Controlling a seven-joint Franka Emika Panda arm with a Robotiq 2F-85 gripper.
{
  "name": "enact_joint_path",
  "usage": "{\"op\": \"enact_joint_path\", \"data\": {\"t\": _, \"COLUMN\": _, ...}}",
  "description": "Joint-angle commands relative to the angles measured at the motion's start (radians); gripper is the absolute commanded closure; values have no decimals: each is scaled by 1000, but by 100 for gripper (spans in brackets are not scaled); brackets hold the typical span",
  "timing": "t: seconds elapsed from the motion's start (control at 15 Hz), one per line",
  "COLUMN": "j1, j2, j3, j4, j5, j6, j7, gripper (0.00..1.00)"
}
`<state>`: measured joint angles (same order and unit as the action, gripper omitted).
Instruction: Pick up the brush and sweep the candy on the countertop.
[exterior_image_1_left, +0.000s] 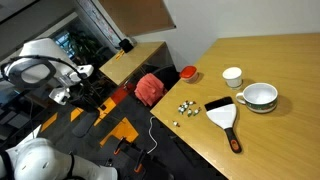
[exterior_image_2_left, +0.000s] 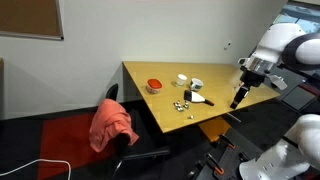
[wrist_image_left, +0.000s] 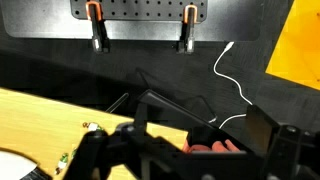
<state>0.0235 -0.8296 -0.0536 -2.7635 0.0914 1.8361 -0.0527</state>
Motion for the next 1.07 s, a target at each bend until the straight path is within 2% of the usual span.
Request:
{"op": "enact_joint_path", "data": {"t": 0.0, "j1": -7, "j2": 1, "j3": 6, "j4": 2, "j5": 4, "j6": -2, "j7": -4, "gripper": 0}}
{"op": "enact_joint_path", "data": {"t": 0.73, "j1": -7, "j2": 1, "j3": 6, "j4": 2, "j5": 4, "j6": -2, "j7": -4, "gripper": 0}}
{"op": "enact_joint_path", "data": {"t": 1.0, "j1": -16, "j2": 28, "j3": -36, "j4": 65, "j5": -90, "j6": 26, "j7": -127, "gripper": 0}}
